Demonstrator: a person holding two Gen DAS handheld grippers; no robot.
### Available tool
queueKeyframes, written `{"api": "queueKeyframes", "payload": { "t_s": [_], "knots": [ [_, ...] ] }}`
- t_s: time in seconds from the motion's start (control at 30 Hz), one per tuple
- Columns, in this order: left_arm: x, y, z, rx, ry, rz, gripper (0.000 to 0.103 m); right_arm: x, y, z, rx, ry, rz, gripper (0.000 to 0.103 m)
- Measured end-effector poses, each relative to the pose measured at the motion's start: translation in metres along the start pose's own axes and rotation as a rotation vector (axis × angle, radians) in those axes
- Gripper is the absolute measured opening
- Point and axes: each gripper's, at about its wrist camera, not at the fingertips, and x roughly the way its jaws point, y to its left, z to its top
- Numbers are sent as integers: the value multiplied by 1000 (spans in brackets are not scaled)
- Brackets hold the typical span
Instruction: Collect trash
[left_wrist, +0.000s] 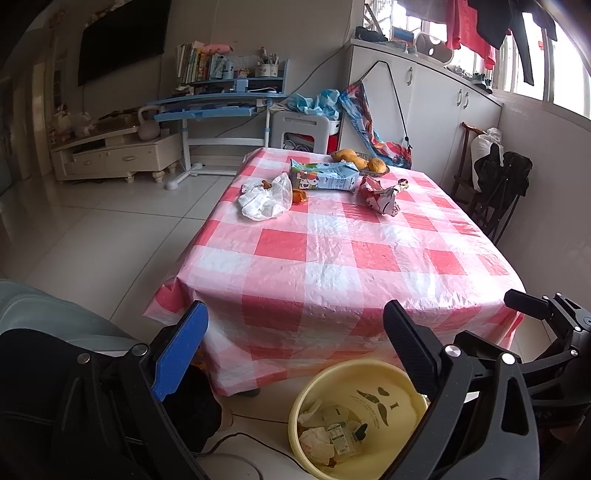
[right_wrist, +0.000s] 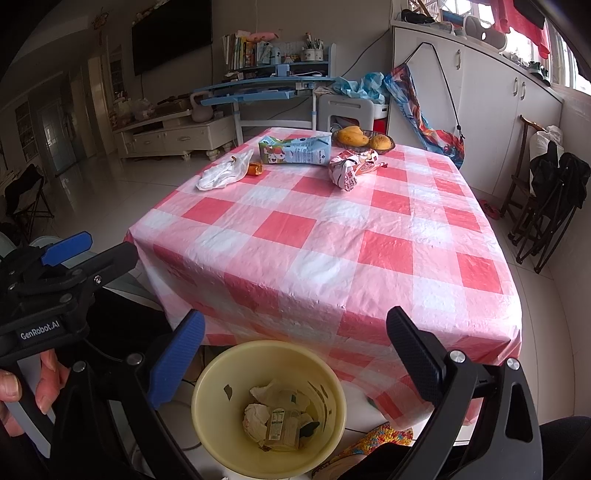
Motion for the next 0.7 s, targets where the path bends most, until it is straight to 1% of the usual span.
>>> {"api": "queueKeyframes", "payload": {
  "t_s": [0.7],
  "knots": [
    [0,1,1,2,-6,10,92,0,1,0,-3,3,-1,94]
  ]
}}
